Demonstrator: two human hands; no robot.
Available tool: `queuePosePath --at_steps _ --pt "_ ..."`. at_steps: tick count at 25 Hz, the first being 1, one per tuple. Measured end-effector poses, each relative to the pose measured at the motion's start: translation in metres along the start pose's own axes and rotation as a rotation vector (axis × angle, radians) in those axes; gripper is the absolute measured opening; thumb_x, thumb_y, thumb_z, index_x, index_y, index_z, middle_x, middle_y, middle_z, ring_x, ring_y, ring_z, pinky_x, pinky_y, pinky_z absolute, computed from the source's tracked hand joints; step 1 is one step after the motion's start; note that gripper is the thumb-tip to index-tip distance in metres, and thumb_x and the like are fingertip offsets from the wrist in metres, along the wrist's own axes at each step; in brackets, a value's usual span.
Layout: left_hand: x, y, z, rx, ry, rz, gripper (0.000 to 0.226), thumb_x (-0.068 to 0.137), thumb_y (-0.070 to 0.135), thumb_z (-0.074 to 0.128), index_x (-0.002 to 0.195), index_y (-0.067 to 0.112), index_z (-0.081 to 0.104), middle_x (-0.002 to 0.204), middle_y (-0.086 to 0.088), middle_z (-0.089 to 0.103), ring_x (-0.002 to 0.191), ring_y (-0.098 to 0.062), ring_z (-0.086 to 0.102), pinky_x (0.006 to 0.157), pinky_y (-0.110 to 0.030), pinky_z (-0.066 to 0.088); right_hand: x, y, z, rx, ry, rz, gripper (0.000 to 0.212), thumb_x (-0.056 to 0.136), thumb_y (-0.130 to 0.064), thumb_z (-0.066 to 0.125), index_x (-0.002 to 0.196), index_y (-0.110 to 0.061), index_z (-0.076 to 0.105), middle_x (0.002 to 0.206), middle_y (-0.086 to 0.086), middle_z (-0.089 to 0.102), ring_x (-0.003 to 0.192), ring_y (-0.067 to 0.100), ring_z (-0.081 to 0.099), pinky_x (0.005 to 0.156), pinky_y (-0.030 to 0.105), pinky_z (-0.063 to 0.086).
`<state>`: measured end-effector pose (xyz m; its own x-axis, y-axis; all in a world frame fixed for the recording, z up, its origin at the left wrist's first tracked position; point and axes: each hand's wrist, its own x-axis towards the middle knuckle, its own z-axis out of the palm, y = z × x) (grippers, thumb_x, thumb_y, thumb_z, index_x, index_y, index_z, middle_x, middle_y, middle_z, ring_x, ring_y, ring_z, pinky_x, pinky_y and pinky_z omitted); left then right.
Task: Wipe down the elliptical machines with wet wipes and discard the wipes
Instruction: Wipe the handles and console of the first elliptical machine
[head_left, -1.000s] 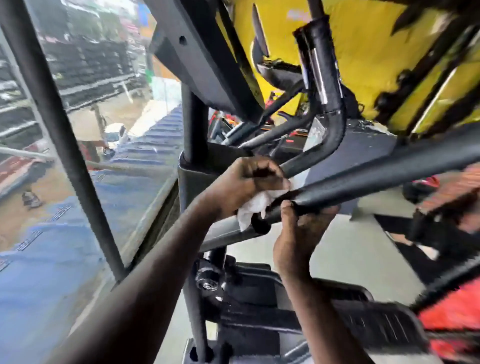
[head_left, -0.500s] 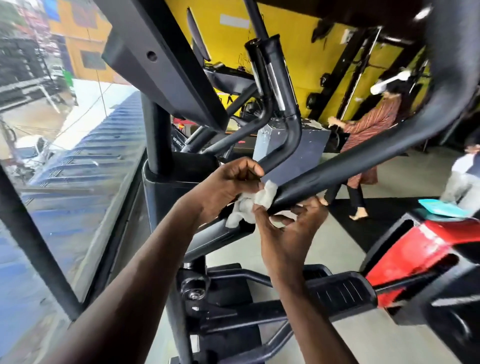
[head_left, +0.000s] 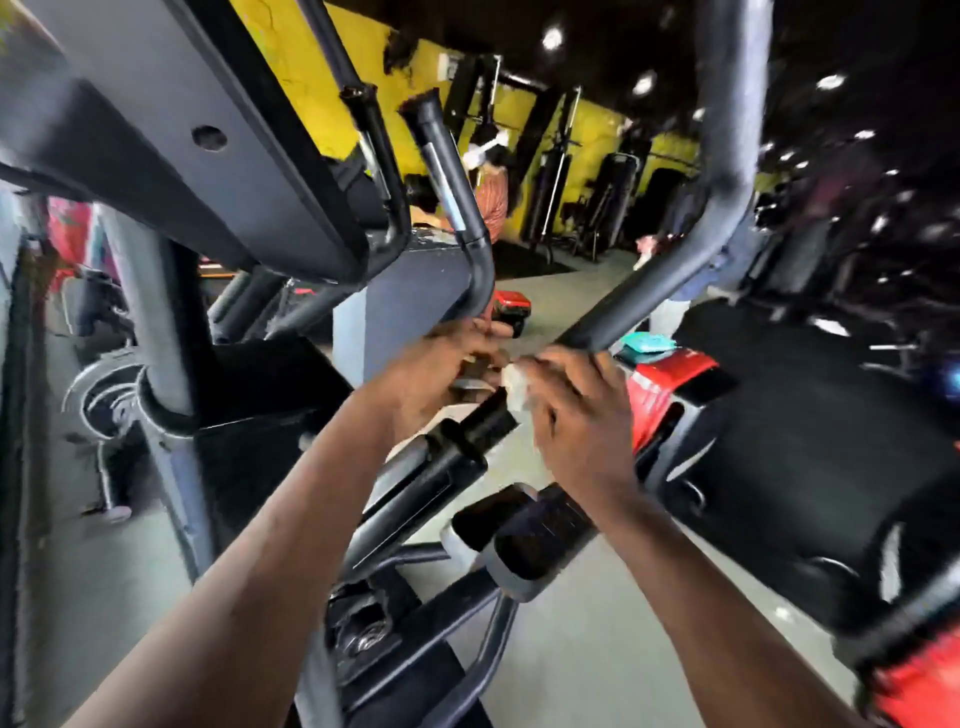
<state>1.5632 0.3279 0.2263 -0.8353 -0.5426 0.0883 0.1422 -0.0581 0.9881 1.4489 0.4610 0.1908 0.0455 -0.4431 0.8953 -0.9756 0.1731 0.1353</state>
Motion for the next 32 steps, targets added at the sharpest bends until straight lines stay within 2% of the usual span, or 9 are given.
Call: queuePosePath --at_steps 4,7,10,15,19,25,27,29,32 --pt "0.010 0.014 0.033 -0.085 -0.065 -0.123 0.049 0.094 0.059 0.045 0.104 0.017 0.068 0.077 0.000 0.066 0.058 -0.011 0.060 0.054 -0.021 0.046 0.030 0.004 -0.018 -0.308 -0.047 0.254 0.038 0.088 -0.019 0.044 0.120 -0.018 0.063 0.120 0.002 0.060 0.097 0.027 0.045 0.071 0.045 0.045" --pt "0.011 0.017 0.032 -0.089 -0.136 -0.164 0.070 0.091 0.071 0.032 0.111 0.015 0.068 0.079 -0.003 0.064 0.057 -0.012 0.056 0.050 -0.024 0.040 -0.010 -0.036 -0.005 -0.332 -0.271 0.037 0.035 0.095 -0.036 0.044 0.124 -0.021 0.058 0.128 -0.005 0.056 0.097 0.023 0.046 0.074 0.040 0.042" --pt "0.016 0.016 0.027 -0.083 -0.189 -0.157 0.073 0.090 0.073 0.028 0.118 0.016 0.065 0.086 -0.005 0.062 0.066 -0.015 0.055 0.061 -0.029 0.041 0.005 0.001 -0.023 -0.383 -0.266 -0.135 0.029 0.093 -0.027 0.052 0.119 -0.024 0.063 0.125 -0.008 0.060 0.091 0.021 0.043 0.072 0.036 0.033" --pt "0.032 0.021 0.036 -0.064 -0.222 -0.146 0.074 0.087 0.077 0.029 0.117 0.019 0.065 0.089 -0.006 0.060 0.066 -0.015 0.051 0.066 -0.032 0.041 0.042 0.028 -0.027 -0.340 0.005 0.282 0.035 0.093 -0.021 0.043 0.118 -0.013 0.066 0.116 0.004 0.040 0.094 0.023 0.041 0.072 0.037 0.039" --pt "0.042 0.033 0.046 -0.033 -0.246 -0.095 0.074 0.091 0.074 0.025 0.120 0.018 0.063 0.090 -0.005 0.060 0.069 -0.015 0.054 0.060 -0.029 0.039 0.005 0.002 -0.019 -0.135 -0.170 -0.098 0.034 0.101 -0.019 0.039 0.111 -0.006 0.068 0.102 0.005 0.045 0.084 0.024 0.051 0.073 0.032 0.044" --pt "0.058 0.057 0.085 -0.018 -0.226 -0.002 0.075 0.092 0.072 0.025 0.120 0.016 0.066 0.101 -0.001 0.065 0.088 -0.014 0.060 0.082 -0.029 0.047 0.069 0.070 -0.049 -0.247 0.038 0.329 0.037 0.088 0.005 0.050 0.121 -0.002 0.064 0.113 0.016 0.051 0.103 0.029 0.049 0.087 0.037 0.049" --pt "0.063 0.060 0.095 -0.038 -0.221 0.042 0.074 0.093 0.070 0.027 0.119 0.013 0.067 0.107 -0.005 0.068 0.094 -0.018 0.063 0.089 -0.030 0.048 0.052 0.049 -0.039 -0.257 -0.075 0.145 0.031 0.088 -0.005 0.047 0.111 -0.003 0.068 0.109 0.016 0.054 0.100 0.029 0.050 0.085 0.035 0.049" --pt "0.066 0.061 0.101 -0.063 -0.205 0.067 0.073 0.095 0.067 0.027 0.119 0.011 0.067 0.107 -0.008 0.068 0.087 -0.016 0.062 0.076 -0.025 0.048 0.052 0.049 -0.047 -0.298 -0.194 -0.083 0.028 0.086 -0.009 0.046 0.096 -0.002 0.071 0.100 0.015 0.059 0.088 0.031 0.056 0.076 0.039 0.054" --pt "0.074 0.060 0.109 -0.034 -0.168 0.113 0.070 0.094 0.068 0.025 0.114 0.016 0.068 0.111 -0.004 0.069 0.096 -0.013 0.062 0.074 -0.023 0.041 0.101 0.086 -0.074 -0.577 -0.127 -0.065 0.023 0.079 0.003 0.057 0.096 -0.003 0.072 0.105 0.012 0.061 0.089 0.031 0.053 0.069 0.043 0.055"
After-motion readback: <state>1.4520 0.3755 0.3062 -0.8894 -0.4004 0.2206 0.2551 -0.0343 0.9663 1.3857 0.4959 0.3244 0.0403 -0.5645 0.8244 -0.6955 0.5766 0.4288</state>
